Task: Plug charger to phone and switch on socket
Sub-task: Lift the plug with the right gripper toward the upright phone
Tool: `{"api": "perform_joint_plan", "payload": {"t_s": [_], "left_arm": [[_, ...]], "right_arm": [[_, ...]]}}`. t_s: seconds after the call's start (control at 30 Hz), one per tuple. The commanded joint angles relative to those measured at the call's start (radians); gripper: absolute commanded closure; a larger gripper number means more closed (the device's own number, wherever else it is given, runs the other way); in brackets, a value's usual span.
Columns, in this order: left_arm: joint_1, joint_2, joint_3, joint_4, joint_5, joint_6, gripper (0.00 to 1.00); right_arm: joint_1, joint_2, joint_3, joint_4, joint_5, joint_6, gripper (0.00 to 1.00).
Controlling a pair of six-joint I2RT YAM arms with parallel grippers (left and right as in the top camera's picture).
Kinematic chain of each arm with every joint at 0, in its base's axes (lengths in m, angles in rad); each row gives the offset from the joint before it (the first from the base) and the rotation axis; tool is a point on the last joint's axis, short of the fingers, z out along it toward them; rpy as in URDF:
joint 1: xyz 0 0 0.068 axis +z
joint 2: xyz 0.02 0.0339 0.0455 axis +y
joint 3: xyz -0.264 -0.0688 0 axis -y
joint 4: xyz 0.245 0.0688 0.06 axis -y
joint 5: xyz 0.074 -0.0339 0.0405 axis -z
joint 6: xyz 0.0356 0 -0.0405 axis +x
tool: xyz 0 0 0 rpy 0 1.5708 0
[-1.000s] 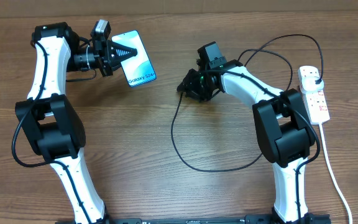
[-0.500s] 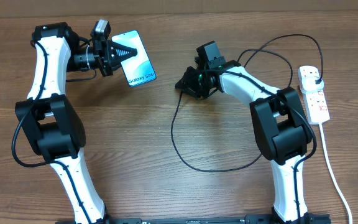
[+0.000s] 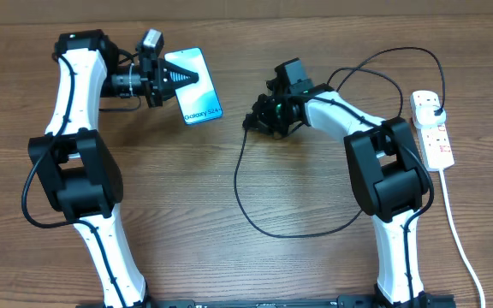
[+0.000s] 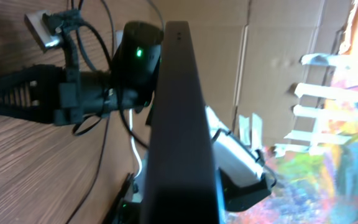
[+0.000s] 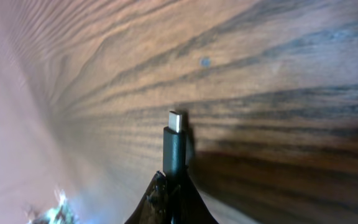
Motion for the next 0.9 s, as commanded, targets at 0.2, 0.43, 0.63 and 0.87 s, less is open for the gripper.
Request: {"api": "perform_joint_plan", "payload": {"t_s": [0.2, 0.43, 0.63, 0.87], "left_arm": [[-0.044, -0.012, 0.012, 0.012, -0.106, 0.018, 0.96], [-0.072, -0.012, 0.012, 0.000, -0.135, 0.069, 0.95], [-0.101, -0.012, 0.012, -0.011, -0.161, 0.104, 0.96], [-0.132, -0.012, 0.012, -0.042, -0.144, 0.160, 0.95]], "right_arm": [[-0.111, -0.093, 0.007, -0.150, -0.208, -0.361, 0.96], [-0.150, -0.272, 0.007, -0.253, -0.204, -0.457, 0.96], [-0.154, -0.416, 0.007, -0.338, -0.205, -0.528, 0.96], [-0.155, -0.564, 0.006, -0.437, -0.291, -0.584, 0.96]]}}
